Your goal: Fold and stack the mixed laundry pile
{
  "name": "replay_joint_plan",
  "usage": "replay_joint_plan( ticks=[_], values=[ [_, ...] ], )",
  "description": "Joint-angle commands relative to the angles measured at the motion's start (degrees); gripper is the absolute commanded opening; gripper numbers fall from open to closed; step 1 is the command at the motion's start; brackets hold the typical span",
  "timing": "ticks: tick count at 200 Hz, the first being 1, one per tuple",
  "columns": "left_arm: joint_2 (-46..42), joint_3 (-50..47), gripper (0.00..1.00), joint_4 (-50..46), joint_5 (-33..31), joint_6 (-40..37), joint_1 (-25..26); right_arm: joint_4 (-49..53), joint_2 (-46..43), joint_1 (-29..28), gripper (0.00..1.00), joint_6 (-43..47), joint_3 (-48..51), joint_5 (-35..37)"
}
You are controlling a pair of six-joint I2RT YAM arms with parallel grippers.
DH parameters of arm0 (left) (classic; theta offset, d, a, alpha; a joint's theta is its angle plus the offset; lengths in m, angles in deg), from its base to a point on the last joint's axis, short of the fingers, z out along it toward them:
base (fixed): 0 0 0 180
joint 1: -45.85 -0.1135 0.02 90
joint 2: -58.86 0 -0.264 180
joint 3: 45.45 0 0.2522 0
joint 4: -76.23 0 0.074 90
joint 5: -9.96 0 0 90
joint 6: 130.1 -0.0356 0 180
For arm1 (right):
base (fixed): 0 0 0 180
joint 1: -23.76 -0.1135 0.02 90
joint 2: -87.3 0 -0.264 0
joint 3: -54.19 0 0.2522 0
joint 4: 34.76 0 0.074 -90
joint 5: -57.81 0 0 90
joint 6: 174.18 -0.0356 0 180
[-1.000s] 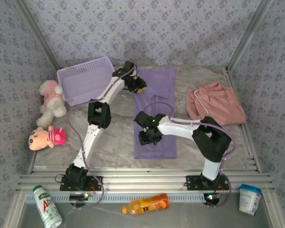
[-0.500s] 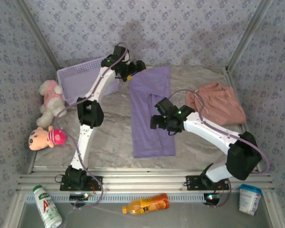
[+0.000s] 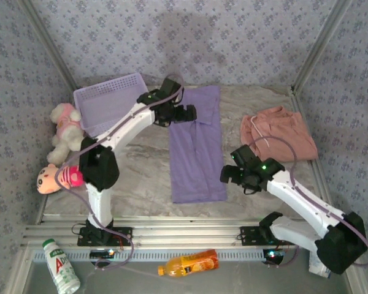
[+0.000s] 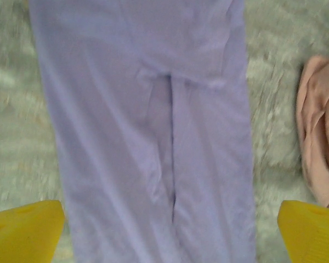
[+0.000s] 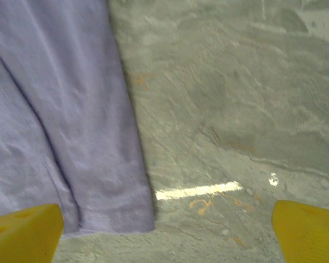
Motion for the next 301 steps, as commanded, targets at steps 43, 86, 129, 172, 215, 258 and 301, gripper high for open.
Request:
replay_joint_plan(
  ticks=[43,86,129,172,215,258,301],
  values=[
    [-30.3,-47.0,0.99,14.7,-0.1,18.3,6.4,-6.7,-3.5,-1.7,0.93,-0.9,9.2,-12.8],
    [-42.5,-62.3,0.96,15.0,-1.5,28.2,14.9,-11.8,-3.4,-2.1,0.82,-2.0,12.4,-15.6],
    [-41.8,-66.3,0.87,23.1,-4.6,32.6,21.9,-18.5,-0.9,-1.9,0.63,-4.8,15.2,-14.9],
    [-34.7,-67.4,0.58,31.7,-3.9,35.4,24.1,-21.6,1.1,-2.1,0.45,-6.1,16.1,-16.1],
    [-32.8,-69.6,0.49,33.5,-3.1,37.5,25.9,-23.5,1.6,-2.5,0.43,-7.5,17.7,-17.0],
    [-31.7,-70.5,0.47,34.3,-2.8,37.8,27.0,-25.7,4.0,-3.3,0.39,-8.0,17.7,-17.0],
    [-28.8,-69.2,0.3,36.8,-1.8,36.9,27.0,-27.6,7.3,-3.8,0.22,-7.8,17.2,-17.3]
  ],
)
